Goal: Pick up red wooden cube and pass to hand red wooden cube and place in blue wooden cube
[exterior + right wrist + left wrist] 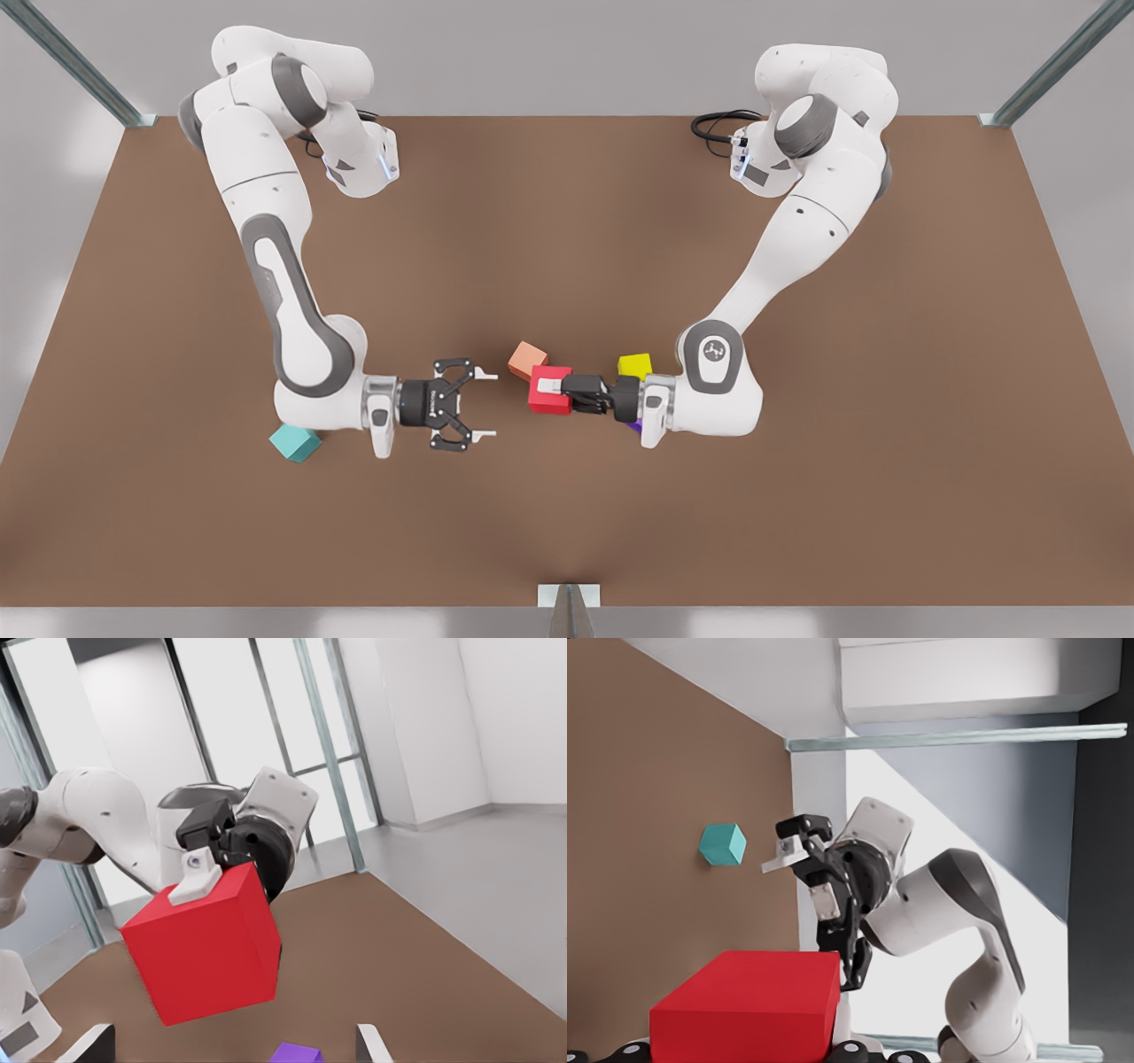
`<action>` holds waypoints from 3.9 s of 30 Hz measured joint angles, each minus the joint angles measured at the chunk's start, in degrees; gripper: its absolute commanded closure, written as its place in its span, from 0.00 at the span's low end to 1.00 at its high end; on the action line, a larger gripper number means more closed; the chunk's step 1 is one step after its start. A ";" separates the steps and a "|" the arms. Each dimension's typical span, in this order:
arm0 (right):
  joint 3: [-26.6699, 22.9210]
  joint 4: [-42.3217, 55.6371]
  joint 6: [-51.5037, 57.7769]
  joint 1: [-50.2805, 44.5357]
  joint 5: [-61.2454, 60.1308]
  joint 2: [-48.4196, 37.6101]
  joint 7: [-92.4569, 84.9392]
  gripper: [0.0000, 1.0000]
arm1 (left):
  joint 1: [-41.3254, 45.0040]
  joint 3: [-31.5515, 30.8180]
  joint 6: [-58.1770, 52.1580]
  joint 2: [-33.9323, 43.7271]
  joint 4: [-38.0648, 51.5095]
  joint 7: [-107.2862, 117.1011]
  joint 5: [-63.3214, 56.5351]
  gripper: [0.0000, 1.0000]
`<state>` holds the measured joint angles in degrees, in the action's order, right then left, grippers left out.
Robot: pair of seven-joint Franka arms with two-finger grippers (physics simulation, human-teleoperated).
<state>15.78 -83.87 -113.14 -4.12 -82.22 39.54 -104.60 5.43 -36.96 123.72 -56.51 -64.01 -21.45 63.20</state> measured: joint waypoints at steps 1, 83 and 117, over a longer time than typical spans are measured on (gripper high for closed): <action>0.18 -1.12 -0.28 0.02 -0.16 -0.83 -0.60 0.00 | 0.01 0.00 0.08 -0.01 0.00 -0.22 0.00 0.38; -13.59 11.35 9.24 6.21 76.12 -3.63 -4.83 0.51 | 5.95 33.12 -47.44 41.50 -15.12 13.76 -71.82 0.00; -13.40 -8.86 -18.92 6.57 93.75 -3.04 22.46 0.00 | 6.08 34.50 -46.00 39.38 -15.02 26.61 -67.17 0.00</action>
<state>2.37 -92.73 -132.06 2.44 11.53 36.51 -82.13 11.52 -2.46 77.72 -17.13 -79.03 5.16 -3.97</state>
